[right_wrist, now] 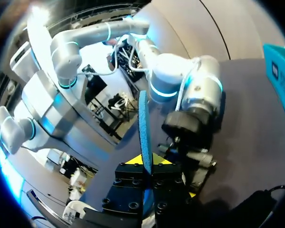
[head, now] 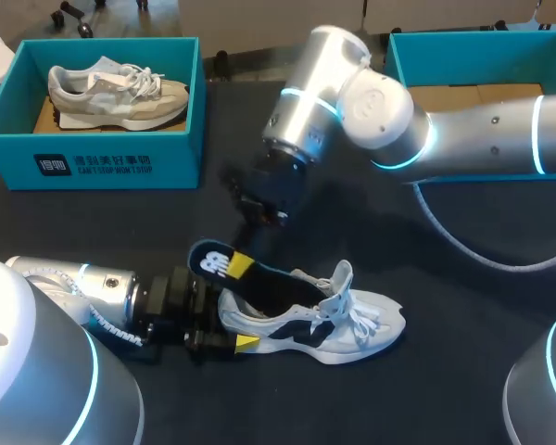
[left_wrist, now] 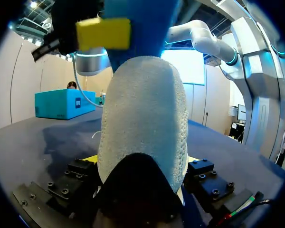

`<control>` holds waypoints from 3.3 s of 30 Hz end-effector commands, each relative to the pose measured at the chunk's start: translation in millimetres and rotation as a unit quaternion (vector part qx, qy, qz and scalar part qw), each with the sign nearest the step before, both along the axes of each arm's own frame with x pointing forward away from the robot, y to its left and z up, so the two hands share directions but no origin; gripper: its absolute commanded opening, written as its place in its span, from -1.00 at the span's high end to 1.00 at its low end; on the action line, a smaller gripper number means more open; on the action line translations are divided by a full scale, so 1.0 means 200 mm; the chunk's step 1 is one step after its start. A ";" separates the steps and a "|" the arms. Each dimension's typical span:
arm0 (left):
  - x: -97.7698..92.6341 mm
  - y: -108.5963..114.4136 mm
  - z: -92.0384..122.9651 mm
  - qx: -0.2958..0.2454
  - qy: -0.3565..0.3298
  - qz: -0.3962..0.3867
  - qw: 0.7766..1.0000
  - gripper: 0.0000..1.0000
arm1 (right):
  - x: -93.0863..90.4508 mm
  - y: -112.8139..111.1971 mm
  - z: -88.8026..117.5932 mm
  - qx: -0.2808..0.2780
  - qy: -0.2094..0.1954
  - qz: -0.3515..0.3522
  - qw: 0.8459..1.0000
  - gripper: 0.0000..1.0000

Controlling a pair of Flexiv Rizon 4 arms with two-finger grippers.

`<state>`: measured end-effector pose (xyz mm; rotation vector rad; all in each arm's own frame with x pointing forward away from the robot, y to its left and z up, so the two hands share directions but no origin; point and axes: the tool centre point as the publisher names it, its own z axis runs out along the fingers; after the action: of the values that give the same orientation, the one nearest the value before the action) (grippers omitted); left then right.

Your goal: Take the shoe out of the shoebox, open the shoe tongue, remove and reinsert the insole, then place the shoe into the shoebox

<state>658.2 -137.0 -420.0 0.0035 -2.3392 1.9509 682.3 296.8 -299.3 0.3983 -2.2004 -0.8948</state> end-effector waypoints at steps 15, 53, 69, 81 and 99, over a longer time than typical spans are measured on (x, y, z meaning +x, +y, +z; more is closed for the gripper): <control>0.01 0.01 -0.02 0.001 0.000 0.001 1.000 1.00 | 0.02 0.02 0.12 0.028 -0.023 0.000 0.999 1.00; 0.01 0.01 -0.02 0.001 0.000 0.001 1.000 1.00 | -0.03 -0.13 0.83 0.113 -0.055 -0.118 0.985 1.00; 0.01 0.01 -0.02 0.001 0.000 0.001 1.000 1.00 | -0.15 -0.33 1.16 0.195 -0.043 -0.167 0.966 1.00; 0.01 0.01 -0.02 0.001 0.000 0.001 1.000 1.00 | -0.15 -0.33 1.16 0.195 -0.043 -0.167 0.966 1.00; 0.01 0.01 -0.02 0.001 0.000 0.001 1.000 1.00 | -0.27 -0.43 1.47 0.242 -0.053 -0.218 0.944 1.00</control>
<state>658.3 -136.9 -420.2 0.0036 -2.3397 1.9506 634.7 215.8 -0.8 0.2108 -2.1760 -1.6760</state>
